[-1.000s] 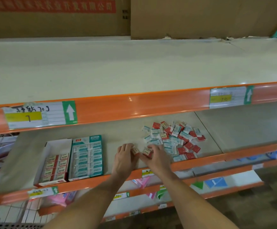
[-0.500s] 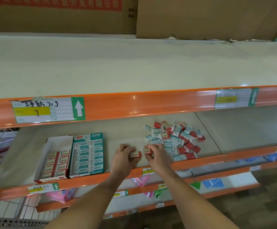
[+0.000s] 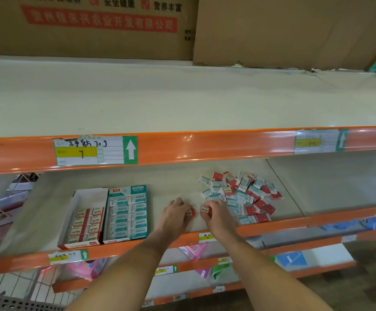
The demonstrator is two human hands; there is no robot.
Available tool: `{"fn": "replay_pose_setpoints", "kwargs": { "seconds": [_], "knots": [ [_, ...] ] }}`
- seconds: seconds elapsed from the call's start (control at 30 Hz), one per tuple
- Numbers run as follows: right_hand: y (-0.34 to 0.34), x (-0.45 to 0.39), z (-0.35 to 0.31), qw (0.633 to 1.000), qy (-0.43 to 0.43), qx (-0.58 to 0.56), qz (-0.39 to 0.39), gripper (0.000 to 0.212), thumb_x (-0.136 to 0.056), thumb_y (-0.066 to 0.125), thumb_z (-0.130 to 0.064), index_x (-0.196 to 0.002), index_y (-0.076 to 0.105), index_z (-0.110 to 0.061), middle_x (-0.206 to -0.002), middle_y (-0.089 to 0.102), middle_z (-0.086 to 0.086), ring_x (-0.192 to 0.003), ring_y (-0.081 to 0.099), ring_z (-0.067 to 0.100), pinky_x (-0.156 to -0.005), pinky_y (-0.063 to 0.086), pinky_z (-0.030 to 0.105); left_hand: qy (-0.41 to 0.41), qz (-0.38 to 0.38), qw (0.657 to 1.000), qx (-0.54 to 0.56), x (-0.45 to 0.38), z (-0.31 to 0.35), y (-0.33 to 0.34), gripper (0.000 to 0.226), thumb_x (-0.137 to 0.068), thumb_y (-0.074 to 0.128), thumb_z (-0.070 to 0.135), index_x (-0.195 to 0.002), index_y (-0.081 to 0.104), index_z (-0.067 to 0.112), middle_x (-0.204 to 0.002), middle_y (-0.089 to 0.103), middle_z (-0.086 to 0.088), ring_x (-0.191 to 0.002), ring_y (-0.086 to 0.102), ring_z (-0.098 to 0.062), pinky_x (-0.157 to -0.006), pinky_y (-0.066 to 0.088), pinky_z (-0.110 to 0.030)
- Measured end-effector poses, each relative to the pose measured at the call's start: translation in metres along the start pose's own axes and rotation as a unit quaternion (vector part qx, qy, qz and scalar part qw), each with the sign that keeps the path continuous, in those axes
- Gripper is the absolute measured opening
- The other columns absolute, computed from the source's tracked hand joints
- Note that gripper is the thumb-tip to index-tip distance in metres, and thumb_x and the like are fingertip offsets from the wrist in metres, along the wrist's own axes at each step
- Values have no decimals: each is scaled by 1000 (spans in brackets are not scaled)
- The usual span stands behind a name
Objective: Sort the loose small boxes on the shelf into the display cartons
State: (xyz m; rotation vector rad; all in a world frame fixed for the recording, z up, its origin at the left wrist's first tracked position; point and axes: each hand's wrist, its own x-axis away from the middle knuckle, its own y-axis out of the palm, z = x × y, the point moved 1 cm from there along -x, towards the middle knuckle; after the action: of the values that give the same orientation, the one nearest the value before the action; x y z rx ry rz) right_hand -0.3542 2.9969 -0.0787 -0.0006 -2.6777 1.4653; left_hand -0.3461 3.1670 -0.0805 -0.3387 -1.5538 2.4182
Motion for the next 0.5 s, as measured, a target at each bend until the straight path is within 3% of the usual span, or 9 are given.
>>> {"fn": "replay_pose_setpoints", "kwargs": {
  "seconds": [0.17,0.37,0.5],
  "knots": [
    [5,-13,-17,999,2,-37,23,24,-89,71,-31,-109,66,-19,-100,52,-5,-91,59,15,-77,45,23,2,27,999,-21,3,-9,-20,29,-97,50,36,-123,57,25,-122,49,0,-111,50,-21,-85,50,-38],
    [18,-20,-46,999,-29,-30,17,25,-85,74,-38,-105,68,-25,-102,59,-4,-89,61,15,-80,53,34,-16,53,998,-30,9,-29,-50,23,-96,52,25,-116,62,22,-121,49,-2,-111,51,-23,-85,49,-38],
    [23,-23,-71,998,-58,-38,13,22,-87,73,-32,-106,68,-23,-99,55,-6,-87,60,14,-77,47,25,-57,68,996,-34,13,-45,-69,22,-97,51,27,-115,62,22,-121,48,0,-112,48,-21,-88,49,-39]
  ]
}}
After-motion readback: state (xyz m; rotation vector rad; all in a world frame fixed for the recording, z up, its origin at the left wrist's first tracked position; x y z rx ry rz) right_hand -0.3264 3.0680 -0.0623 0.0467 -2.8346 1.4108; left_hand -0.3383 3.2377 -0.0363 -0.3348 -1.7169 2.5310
